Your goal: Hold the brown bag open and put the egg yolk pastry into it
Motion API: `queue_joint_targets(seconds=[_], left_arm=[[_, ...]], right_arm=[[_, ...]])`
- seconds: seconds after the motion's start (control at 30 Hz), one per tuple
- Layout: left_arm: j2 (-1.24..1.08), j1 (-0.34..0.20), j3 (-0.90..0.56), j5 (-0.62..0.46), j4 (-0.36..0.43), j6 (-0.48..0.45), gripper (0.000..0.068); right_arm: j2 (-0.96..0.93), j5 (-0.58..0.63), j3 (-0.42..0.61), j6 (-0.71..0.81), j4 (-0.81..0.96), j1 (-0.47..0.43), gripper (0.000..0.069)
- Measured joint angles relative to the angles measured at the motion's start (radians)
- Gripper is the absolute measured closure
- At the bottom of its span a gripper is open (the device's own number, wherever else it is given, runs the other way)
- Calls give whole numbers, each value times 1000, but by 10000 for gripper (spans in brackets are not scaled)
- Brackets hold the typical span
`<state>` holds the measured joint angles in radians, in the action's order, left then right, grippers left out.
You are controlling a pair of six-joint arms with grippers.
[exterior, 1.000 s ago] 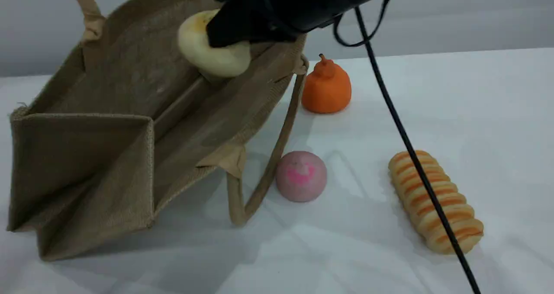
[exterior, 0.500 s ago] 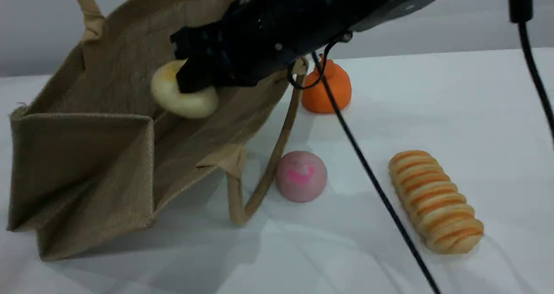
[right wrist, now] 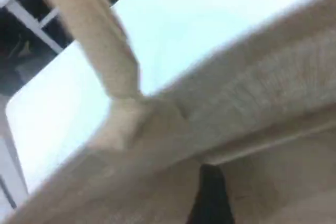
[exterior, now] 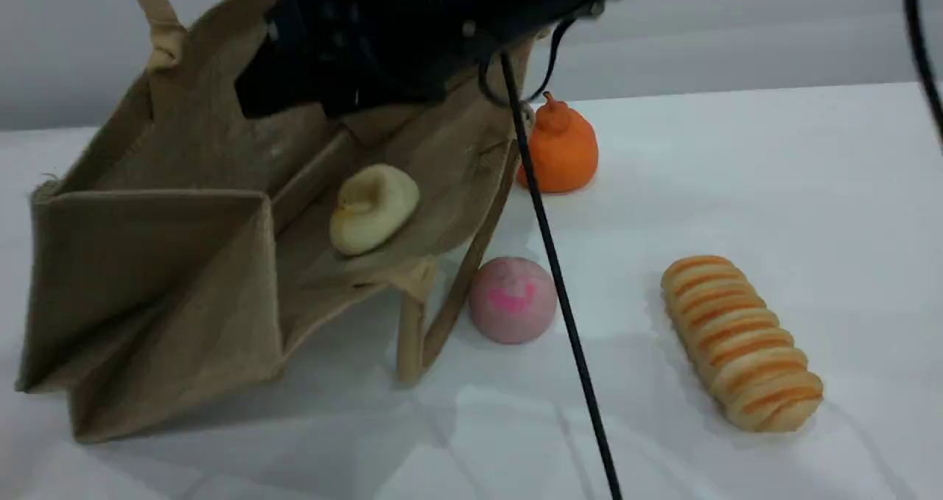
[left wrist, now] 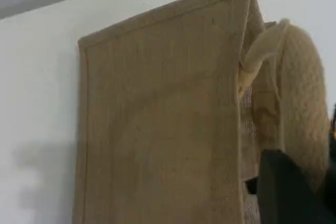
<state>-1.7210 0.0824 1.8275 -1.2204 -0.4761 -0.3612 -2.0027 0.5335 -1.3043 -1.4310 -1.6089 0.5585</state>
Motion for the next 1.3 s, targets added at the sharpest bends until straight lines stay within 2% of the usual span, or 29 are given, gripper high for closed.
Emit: queue_joint_targets(seconds=[0.17,0.37,0.5,0.67,0.77,0.93,1.07,1.17,1.3], left_arm=[[-33,0,-2,1,-5,1,601],[-71,2,-6,1,-38,-1,601],[-104,35,-38,8,-52,-18,601],[-159,101,-43,43,-48,-52,601],[-188,124,-43,98,-40,-52,601],[-225,151,-43,160,43,-42,601],[-260,161,-43,103,60,8,599],[-297,174,-45,57,64,9,578],[-340,193,-52,55,63,2,491]], right_arm=[[122,19,0,164,193,-49,215],[301,147,0,392,488,-138,215],[419,232,0,549,661,-198,214],[557,344,0,732,855,-254,214],[634,393,0,829,960,-262,214],[757,477,0,988,1133,-262,214],[854,564,0,1119,1251,-262,214],[928,640,0,1206,1341,-262,214],[1030,694,0,1304,1457,-262,214]])
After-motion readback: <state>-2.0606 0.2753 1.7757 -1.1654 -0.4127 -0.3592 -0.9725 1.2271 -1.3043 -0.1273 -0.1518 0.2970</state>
